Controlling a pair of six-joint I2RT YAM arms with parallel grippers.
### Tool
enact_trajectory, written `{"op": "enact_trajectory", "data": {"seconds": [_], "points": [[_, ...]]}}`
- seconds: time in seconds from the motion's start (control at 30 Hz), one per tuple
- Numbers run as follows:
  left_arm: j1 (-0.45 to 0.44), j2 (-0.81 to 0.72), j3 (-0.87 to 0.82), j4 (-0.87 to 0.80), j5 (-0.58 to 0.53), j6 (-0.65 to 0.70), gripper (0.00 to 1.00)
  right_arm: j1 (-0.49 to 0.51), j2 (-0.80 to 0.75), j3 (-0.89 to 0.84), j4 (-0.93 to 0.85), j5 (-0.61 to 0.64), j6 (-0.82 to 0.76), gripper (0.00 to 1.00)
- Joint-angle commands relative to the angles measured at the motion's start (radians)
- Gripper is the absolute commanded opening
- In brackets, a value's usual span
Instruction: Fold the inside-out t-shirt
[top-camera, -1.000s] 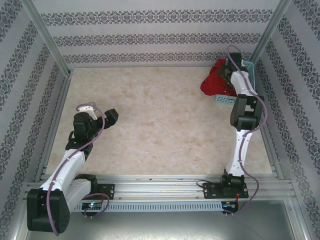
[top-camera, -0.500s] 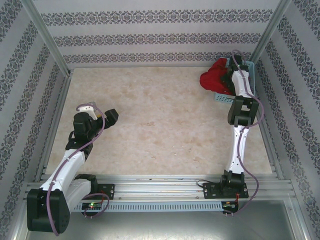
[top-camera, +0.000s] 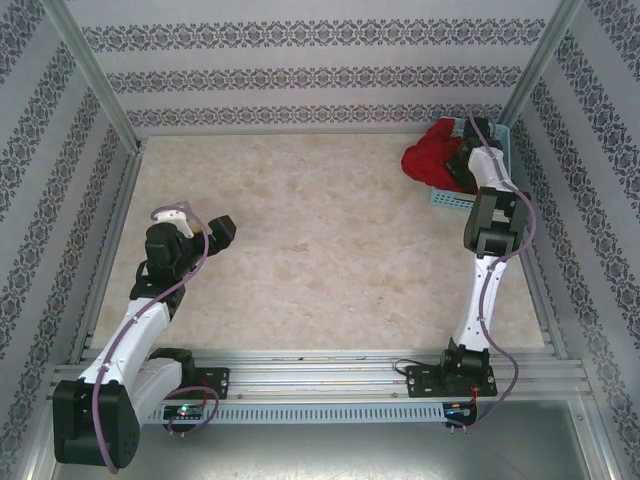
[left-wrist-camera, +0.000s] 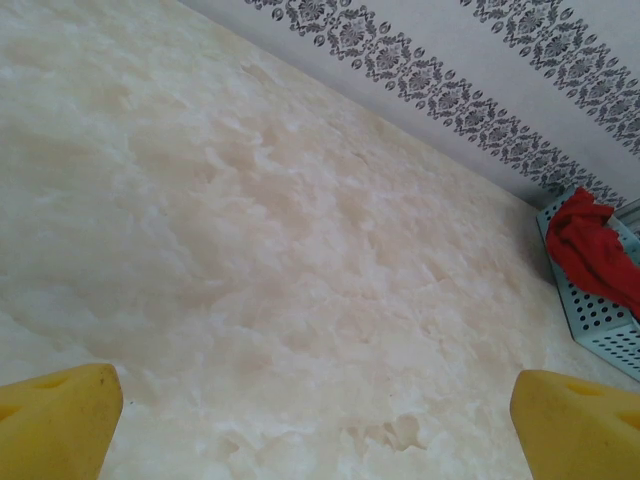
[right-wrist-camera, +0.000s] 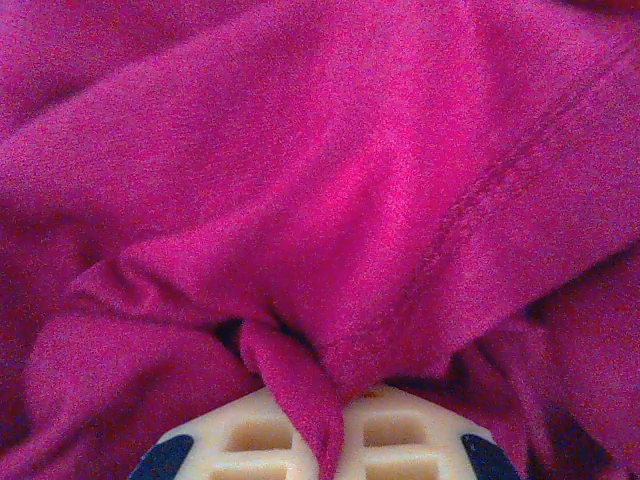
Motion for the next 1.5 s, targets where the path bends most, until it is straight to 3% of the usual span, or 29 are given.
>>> {"op": "enact_trajectory", "data": {"seconds": [0.0, 0.6, 0.97, 1.27, 1.47], "points": [[-0.007, 0.004, 0.033, -0.003, 0.028, -0.026, 1.0, -0.008, -0.168, -0.131, 0.212, -0.001, -0.004, 0.01], [-0.013, -0.055, 0.036, -0.046, 0.067, -0.049, 1.0, 0.017, -0.639, -0.67, 0.808, -0.083, 0.038, 0.0], [-0.019, -0.059, 0.031, -0.046, 0.084, -0.052, 1.0, 0.138, -0.913, -0.849, 1.048, 0.066, -0.113, 0.0], [-0.022, -0.064, 0.026, -0.042, 0.101, -0.062, 1.0, 0.288, -1.088, -0.809, 1.073, 0.045, -0.29, 0.0], [-0.022, -0.076, 0.024, -0.048, 0.113, -0.075, 1.0, 0.464, -1.152, -0.672, 1.007, 0.016, -0.469, 0.0]]}}
